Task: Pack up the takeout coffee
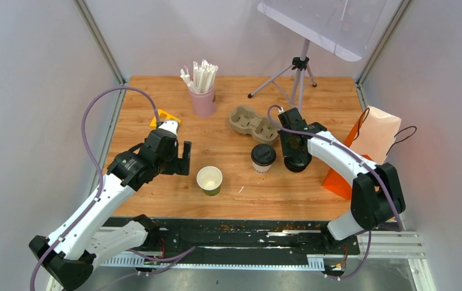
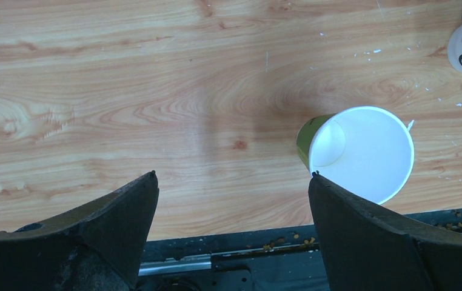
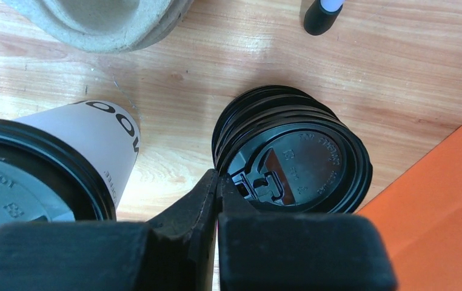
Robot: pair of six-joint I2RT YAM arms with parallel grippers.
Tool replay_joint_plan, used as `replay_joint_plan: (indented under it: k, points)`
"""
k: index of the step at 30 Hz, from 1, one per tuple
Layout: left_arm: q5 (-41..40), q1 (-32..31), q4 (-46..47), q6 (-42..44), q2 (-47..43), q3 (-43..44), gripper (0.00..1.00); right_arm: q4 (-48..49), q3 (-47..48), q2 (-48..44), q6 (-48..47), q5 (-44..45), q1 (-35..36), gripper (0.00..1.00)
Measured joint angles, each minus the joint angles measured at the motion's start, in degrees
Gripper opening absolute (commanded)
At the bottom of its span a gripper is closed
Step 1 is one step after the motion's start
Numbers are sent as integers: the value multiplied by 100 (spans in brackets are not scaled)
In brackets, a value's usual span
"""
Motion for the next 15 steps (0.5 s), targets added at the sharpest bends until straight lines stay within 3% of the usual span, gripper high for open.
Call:
replay_joint_plan:
  k: [5,15]
  points:
    - [13,0,0,70,-142,-2,100,-72,2,-120,-44,-15,0,6]
    - [221,0,0,238,-52,-7,100,-144,2,-149,-94,-22,0,0]
